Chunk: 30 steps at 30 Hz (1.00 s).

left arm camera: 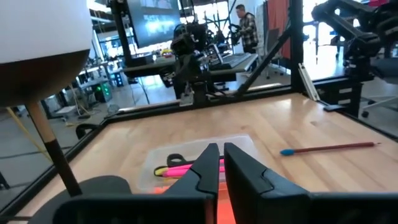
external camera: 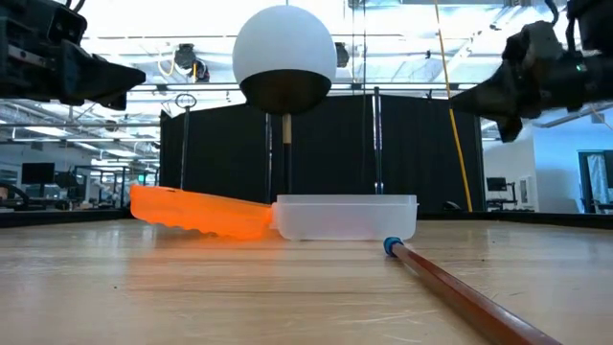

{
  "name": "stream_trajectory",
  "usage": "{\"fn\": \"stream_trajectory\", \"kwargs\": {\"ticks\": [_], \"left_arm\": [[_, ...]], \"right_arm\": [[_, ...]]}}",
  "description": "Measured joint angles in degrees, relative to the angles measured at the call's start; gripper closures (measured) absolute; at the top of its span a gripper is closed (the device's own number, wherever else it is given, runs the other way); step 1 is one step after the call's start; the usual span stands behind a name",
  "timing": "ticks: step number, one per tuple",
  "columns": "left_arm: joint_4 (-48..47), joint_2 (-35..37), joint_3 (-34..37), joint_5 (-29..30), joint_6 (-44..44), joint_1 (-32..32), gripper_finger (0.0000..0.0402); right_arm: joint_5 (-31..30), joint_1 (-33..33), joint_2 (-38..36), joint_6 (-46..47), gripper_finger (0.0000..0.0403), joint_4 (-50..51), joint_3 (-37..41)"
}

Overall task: Pick & place school supplies into a supply box
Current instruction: Put the brown pencil into the pencil box

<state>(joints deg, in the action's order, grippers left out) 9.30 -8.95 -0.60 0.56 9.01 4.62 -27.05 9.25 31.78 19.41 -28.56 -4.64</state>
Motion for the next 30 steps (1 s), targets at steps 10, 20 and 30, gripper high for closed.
{"fn": "stream_trajectory", "kwargs": {"ticks": [10,20,30], "left_arm": [[0.20,-0.04,-0.02,4.48,-0.25,0.00,0.0358],[0.75,-0.04,-0.02,8.54,-0.58,0.00,0.0357],[0.82,-0.04,-0.02,8.50,-3.29,0.00,0.0357]], "right_arm": [[-13.30,10.82,18.29,4.00,0.0403,18.14,-28.71],[-12.94,16.18,52.11,26.74,0.0403,50.21,-71.70],[4.93,12.37,78.76,58.56,0.0403,89.78,-106.44]]}}
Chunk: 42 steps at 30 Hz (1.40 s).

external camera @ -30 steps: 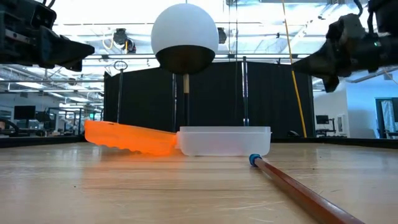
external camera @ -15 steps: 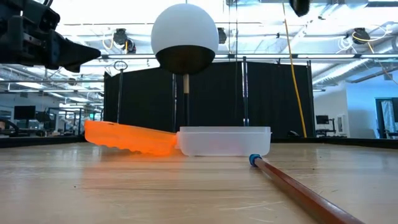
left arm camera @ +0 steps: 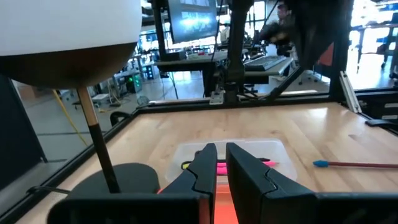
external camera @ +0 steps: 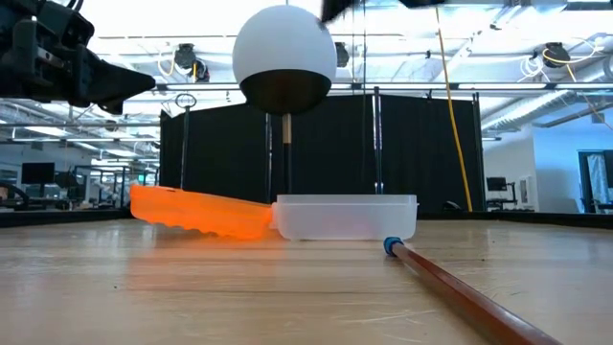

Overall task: Pick & place school supplies into a supply box
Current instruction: Put the brown pencil into the pencil box

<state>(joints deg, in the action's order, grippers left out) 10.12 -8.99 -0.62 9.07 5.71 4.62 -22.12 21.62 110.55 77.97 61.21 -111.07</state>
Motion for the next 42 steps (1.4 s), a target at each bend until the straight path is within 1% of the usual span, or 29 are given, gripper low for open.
{"fn": "stream_trajectory", "kwargs": {"ticks": [3,6,11,14,16,19,23,31,35,38,42], "left_arm": [[0.10,0.00,0.00,0.02,0.16,0.00,0.0357],[0.25,0.00,0.00,0.02,0.17,0.00,0.0357],[0.49,0.00,-0.02,0.06,2.14,0.00,0.0357],[0.51,0.00,-0.02,0.04,3.42,0.00,0.0357],[0.49,0.00,-0.02,0.06,3.40,0.00,0.0357],[0.49,0.00,-0.02,0.06,3.37,0.00,0.0357],[0.49,0.00,-0.02,0.06,3.24,0.00,0.0357],[0.60,0.00,-0.02,0.06,3.22,0.00,0.0357],[0.51,0.00,-0.02,0.06,3.17,0.00,0.0357],[0.49,0.00,-0.02,0.06,3.15,0.00,0.0357],[0.14,0.00,-0.04,0.06,3.05,0.00,0.0357]], "right_arm": [[6.30,-0.65,3.56,5.96,0.0403,4.89,-0.25],[12.02,-1.17,6.69,6.26,0.0403,3.46,1.22],[17.53,-1.31,12.36,5.66,0.0403,0.81,1.57],[21.89,-1.35,14.66,5.34,0.0401,-1.33,1.60],[23.66,-1.39,15.89,5.59,0.0396,-1.61,1.60],[23.44,-1.78,16.80,5.39,0.0381,-1.07,1.60],[19.32,-2.20,16.69,4.87,0.0356,-1.18,1.60],[17.65,-2.12,16.67,3.97,0.0274,-0.31,1.60],[17.44,-1.87,16.63,7.54,0.0240,-0.32,3.50],[18.44,-1.24,16.63,9.97,0.0226,-1.60,6.08],[20.84,-0.52,16.71,11.91,0.0223,-6.13,10.20]]}}
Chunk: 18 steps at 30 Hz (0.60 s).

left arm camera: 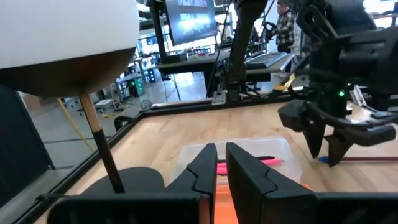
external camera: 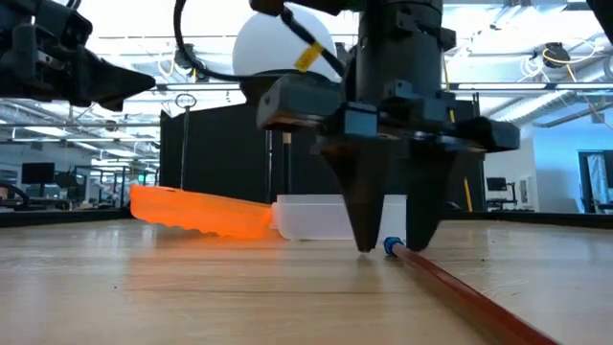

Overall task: Pick & place school supplies into a supply box
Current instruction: Put the brown pencil into the pencil box

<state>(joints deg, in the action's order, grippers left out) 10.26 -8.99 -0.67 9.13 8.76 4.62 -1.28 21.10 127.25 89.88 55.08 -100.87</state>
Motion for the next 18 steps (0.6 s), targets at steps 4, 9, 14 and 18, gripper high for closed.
{"fn": "stream_trajectory", "kwargs": {"ticks": [4,9,14,18], "left_arm": [[-1.17,0.02,-0.02,0.02,-0.05,0.00,0.0357],[-1.54,0.02,-0.02,0.02,-0.05,0.00,0.0357],[-1.54,0.02,-0.02,0.02,-0.05,0.00,0.0357],[-1.53,0.02,-0.02,0.02,-0.02,0.00,0.0357]], "right_arm": [[1.38,0.52,-0.36,1.61,0.0228,-3.11,1.97],[1.16,0.72,-0.45,2.30,0.0229,-3.91,2.80],[1.13,0.91,-0.47,2.06,0.0247,-4.32,3.41],[0.39,1.05,-0.41,1.05,0.0285,-4.11,3.51]]}}
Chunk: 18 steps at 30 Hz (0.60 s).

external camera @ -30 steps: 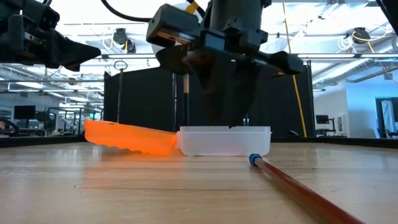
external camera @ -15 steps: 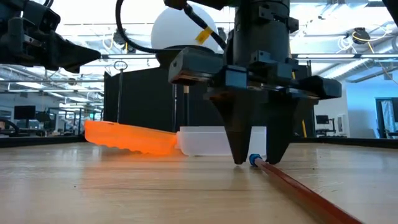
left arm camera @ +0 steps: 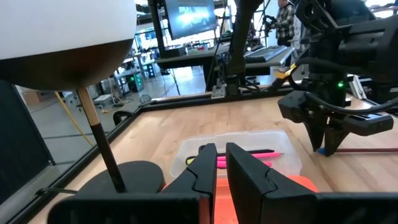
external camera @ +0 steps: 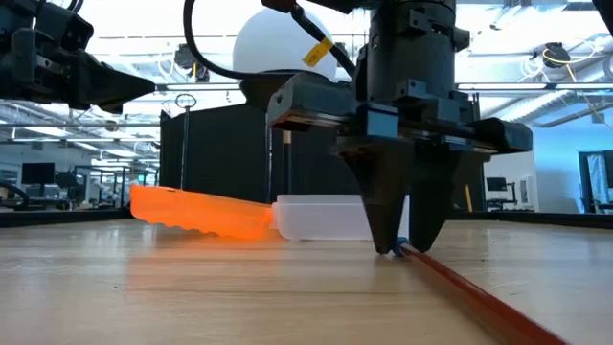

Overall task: Pick & place school supplies into a supply box
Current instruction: Put the brown pencil into the pencil box

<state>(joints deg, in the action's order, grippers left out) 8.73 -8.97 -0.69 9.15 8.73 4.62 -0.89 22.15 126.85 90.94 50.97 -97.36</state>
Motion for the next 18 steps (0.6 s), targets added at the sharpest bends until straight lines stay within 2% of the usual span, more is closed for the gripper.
{"fn": "stream_trajectory", "kwargs": {"ticks": [9,15,18], "left_arm": [[0.02,0.00,0.00,0.00,0.39,0.00,0.0357],[0.03,0.00,0.00,0.00,0.13,0.00,0.0357],[0.06,0.00,0.00,-0.02,0.13,0.00,0.0357]], "right_arm": [[-0.53,0.09,-0.15,-3.01,0.0384,-1.03,0.07],[-0.41,-0.31,-3.85,-3.37,0.0381,-2.68,0.37],[-2.82,-0.74,-7.91,-4.18,0.0380,-3.63,0.21]]}}
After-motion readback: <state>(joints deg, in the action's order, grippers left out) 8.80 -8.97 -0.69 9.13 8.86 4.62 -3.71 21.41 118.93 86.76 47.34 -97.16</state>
